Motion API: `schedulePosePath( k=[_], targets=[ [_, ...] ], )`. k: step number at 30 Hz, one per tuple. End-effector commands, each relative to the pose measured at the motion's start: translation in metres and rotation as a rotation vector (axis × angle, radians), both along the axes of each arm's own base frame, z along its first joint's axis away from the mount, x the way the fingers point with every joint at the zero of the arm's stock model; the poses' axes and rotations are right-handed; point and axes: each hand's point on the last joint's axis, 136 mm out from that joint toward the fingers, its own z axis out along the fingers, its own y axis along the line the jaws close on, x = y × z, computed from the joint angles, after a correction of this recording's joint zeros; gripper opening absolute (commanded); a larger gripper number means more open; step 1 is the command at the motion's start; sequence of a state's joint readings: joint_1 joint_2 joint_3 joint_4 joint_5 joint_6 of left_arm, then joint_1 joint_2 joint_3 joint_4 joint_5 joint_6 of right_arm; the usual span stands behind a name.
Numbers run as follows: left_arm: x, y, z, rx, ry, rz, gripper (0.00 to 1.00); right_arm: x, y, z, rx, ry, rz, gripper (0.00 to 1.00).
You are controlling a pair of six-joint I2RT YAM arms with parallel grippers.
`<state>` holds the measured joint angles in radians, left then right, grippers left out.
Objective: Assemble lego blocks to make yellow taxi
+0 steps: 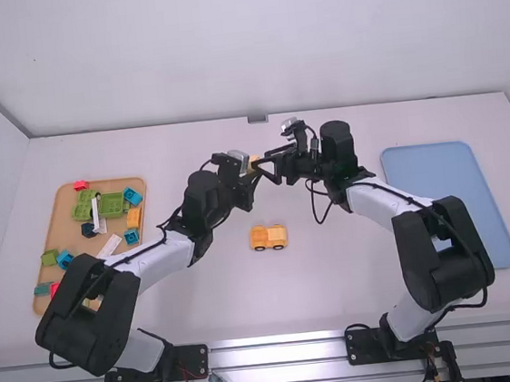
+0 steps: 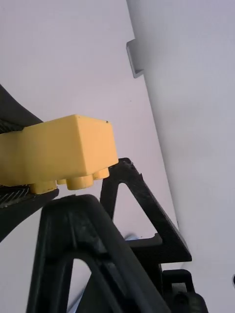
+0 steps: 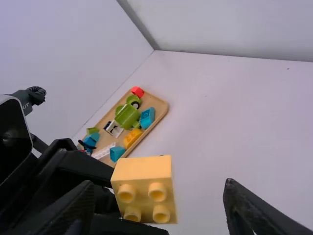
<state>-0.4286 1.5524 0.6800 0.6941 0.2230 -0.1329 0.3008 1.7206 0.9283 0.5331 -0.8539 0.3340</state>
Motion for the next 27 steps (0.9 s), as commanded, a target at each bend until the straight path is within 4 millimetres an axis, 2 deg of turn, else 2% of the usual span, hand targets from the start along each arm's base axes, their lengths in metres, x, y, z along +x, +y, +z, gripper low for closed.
schedulePosePath(
  k=[1, 9, 13, 17, 20, 22, 23, 24, 25, 26, 27],
  targets=[
    [0.003, -0.003, 0.006, -0.010, -0.010, -0.003, 0.02, -0.001, 0.010, 0.007, 0.007, -0.021, 0.025, 0.69],
    [0.003, -0.003, 0.005, -0.007, -0.005, 0.000, 0.02, -0.010, 0.027, 0.006, -0.009, -0.040, 0.049, 0.59],
    [0.002, -0.003, 0.004, -0.008, -0.002, -0.005, 0.02, -0.011, 0.028, 0.005, -0.009, -0.038, 0.055, 0.47],
    [0.002, -0.002, 0.004, -0.009, -0.001, 0.001, 0.02, -0.012, 0.029, 0.005, -0.008, -0.037, 0.059, 0.27],
    [0.002, -0.002, 0.004, -0.009, -0.001, 0.001, 0.02, -0.012, 0.029, 0.005, -0.008, -0.037, 0.059, 0.25],
    [0.002, -0.002, 0.004, -0.009, -0.001, 0.002, 0.04, -0.012, 0.029, 0.005, -0.007, -0.037, 0.060, 0.17],
    [0.002, -0.002, 0.004, -0.010, -0.001, 0.002, 0.08, -0.012, 0.029, 0.005, -0.008, -0.038, 0.058, 0.12],
    [0.002, -0.002, 0.004, -0.010, -0.001, 0.002, 0.08, -0.012, 0.029, 0.005, -0.008, -0.038, 0.058, 0.12],
    [0.003, -0.002, 0.004, -0.014, 0.003, 0.004, 0.15, -0.011, 0.029, 0.006, -0.008, -0.042, 0.055, 0.09],
    [0.003, -0.002, 0.004, -0.023, 0.009, 0.007, 0.30, -0.010, 0.028, 0.007, -0.009, -0.050, 0.051, 0.07],
    [0.002, -0.002, 0.004, -0.028, 0.014, 0.009, 0.68, -0.007, 0.027, 0.006, -0.013, -0.055, 0.035, 0.05]
  ],
)
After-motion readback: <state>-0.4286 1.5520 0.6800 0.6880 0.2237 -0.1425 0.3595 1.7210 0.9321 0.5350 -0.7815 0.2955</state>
